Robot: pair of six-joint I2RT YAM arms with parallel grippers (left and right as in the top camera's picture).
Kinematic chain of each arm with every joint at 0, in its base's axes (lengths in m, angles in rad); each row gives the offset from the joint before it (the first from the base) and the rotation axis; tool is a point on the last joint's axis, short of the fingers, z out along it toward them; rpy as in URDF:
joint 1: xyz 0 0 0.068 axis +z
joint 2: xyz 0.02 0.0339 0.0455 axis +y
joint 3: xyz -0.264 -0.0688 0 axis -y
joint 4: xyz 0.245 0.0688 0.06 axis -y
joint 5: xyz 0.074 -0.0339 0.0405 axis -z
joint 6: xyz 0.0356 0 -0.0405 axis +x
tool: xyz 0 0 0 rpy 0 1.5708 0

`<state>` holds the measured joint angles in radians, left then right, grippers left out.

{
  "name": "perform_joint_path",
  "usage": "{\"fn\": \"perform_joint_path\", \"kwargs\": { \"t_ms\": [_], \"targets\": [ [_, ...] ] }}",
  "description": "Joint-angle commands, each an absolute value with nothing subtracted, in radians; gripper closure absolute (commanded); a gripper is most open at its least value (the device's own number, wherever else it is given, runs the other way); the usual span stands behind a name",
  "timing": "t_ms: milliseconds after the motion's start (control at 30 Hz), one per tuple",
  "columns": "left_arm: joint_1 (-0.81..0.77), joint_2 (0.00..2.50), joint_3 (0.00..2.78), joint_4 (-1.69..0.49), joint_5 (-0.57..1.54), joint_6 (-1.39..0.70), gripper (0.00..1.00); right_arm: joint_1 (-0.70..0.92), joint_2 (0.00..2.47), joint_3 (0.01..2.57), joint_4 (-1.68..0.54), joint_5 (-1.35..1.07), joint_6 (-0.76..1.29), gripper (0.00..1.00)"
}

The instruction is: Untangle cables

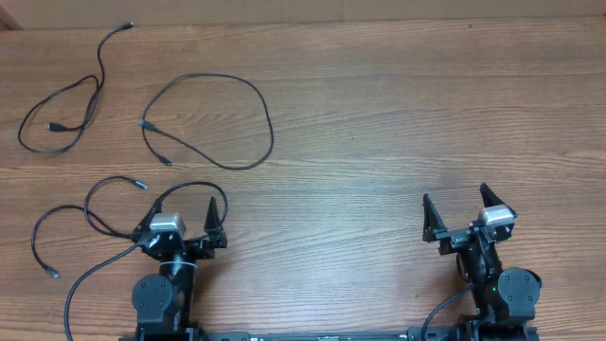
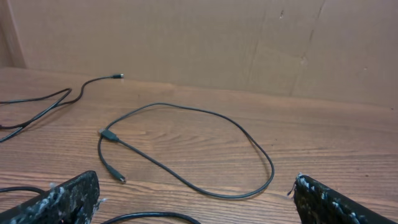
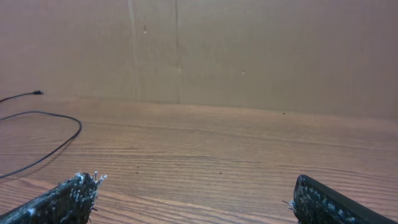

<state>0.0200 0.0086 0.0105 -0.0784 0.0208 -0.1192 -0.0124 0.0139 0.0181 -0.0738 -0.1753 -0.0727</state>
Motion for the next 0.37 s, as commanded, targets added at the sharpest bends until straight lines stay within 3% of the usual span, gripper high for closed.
{"fn": "perform_joint_path", "kwargs": {
  "t_ms": [0,333],
  "targets": [
    [0.023,0.004,0.005,-0.078,0.011,-0.097,0.0,-0.013,0.003,0.008,-0.068,-0.166,-0.077,0.0],
    [0.023,0.004,0.005,-0.078,0.011,-0.097,0.0,-0.013,0.003,0.008,-0.068,-0.166,-0.077,0.0]
  ]
}}
